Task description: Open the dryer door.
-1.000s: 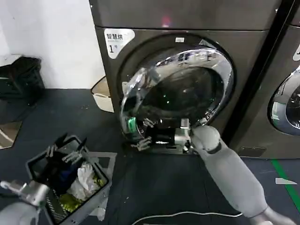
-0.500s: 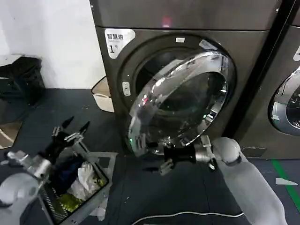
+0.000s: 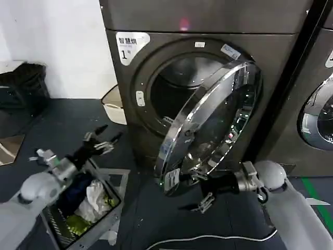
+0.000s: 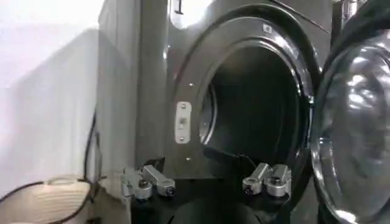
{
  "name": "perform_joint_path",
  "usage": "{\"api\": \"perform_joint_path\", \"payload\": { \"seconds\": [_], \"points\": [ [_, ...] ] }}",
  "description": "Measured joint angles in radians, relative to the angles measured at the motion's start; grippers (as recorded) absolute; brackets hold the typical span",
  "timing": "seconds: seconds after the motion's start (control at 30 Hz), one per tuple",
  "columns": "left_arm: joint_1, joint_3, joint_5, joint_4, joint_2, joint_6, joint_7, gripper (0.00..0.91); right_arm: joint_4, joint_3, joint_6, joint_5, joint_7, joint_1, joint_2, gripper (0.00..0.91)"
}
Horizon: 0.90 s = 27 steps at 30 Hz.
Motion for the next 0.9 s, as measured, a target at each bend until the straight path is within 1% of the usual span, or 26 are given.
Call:
{"api": "perform_joint_path", "payload": {
  "seconds": [0.1,0.23,0.3,0.47,0.67,0.73,0.83,0.9],
  "points": [
    [-0.077,0.079,-0.002,0.005,-0.010,0.010,0.027,0.907,-0.010,0.035,-0.001,-0.010,-0.001,-0.020,-0.008,0.907],
    [-0.163,0.176,-0.011,0.012,-0.033,0.046,0.030,0.907,-0.034,0.120,0.022,-0.061,0.000,-0.055,0.008,0.907],
    [-0.204,0.223,-0.006,0.022,-0.045,0.048,0.045,0.907,-0.037,0.171,0.024,-0.061,0.000,-0.076,0.018,0.907],
    [-0.278,0.318,0.002,0.029,-0.075,0.049,0.080,0.907,-0.026,0.332,0.022,-0.036,0.008,-0.145,0.048,0.907],
    [-0.326,0.397,0.026,0.017,-0.103,0.048,0.106,0.907,0.009,0.550,0.023,-0.018,0.048,-0.249,0.078,0.907],
    [-0.337,0.420,0.034,0.013,-0.114,0.046,0.108,0.907,0.029,0.631,0.023,-0.016,0.079,-0.289,0.091,0.907],
    [-0.348,0.452,0.046,0.002,-0.123,0.045,0.115,0.907,0.061,0.743,0.017,0.006,0.132,-0.335,0.110,0.907],
    [-0.353,0.470,0.052,-0.009,-0.124,0.044,0.117,0.907,0.088,0.819,0.003,0.025,0.196,-0.365,0.128,0.907]
  ]
}}
